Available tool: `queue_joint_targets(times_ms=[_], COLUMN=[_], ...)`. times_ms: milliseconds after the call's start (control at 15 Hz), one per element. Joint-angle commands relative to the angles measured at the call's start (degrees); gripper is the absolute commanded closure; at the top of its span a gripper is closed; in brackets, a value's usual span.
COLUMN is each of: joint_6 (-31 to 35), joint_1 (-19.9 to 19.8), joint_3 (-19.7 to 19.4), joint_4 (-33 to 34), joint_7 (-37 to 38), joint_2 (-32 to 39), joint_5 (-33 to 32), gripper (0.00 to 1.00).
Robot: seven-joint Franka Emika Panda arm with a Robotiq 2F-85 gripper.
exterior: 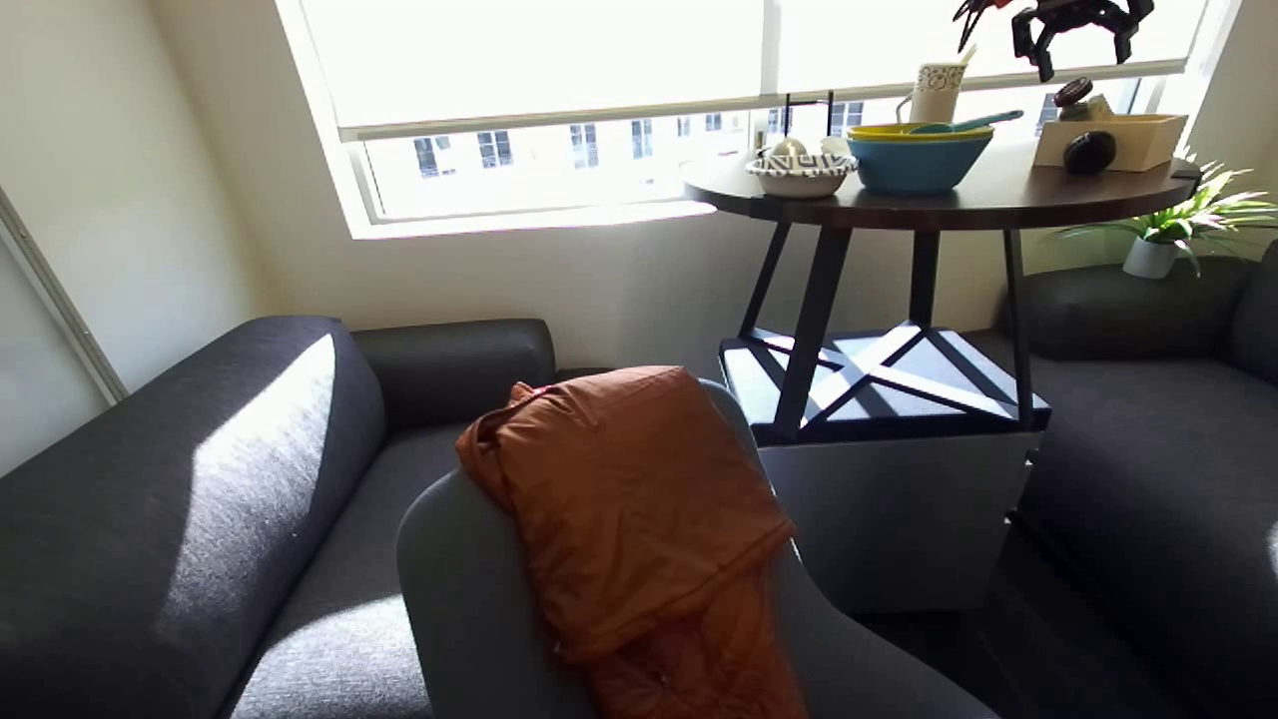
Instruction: Move the spice bottle from the box to the table
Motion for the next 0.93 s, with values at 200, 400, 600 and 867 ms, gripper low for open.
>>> queue_joint_targets(times_ms=[200,400,600,867], joint_6=[-1.02,-2.6,-3.0,-1.29], joint_1=[-1.92,-2.19,-2.86,-3.2], joint_3=[1.59,1.11,1.13,1.33], joint_4=[2.16,2.74,3.4,4.2], joint_7=[-1.93,-1.08,0.25,2.33], joint_2=[0.56,1.02,1.79,2.96], joint_5=[3.79,4.45,5.26,6.88], gripper=[0.0,0.0,0.0,0.0])
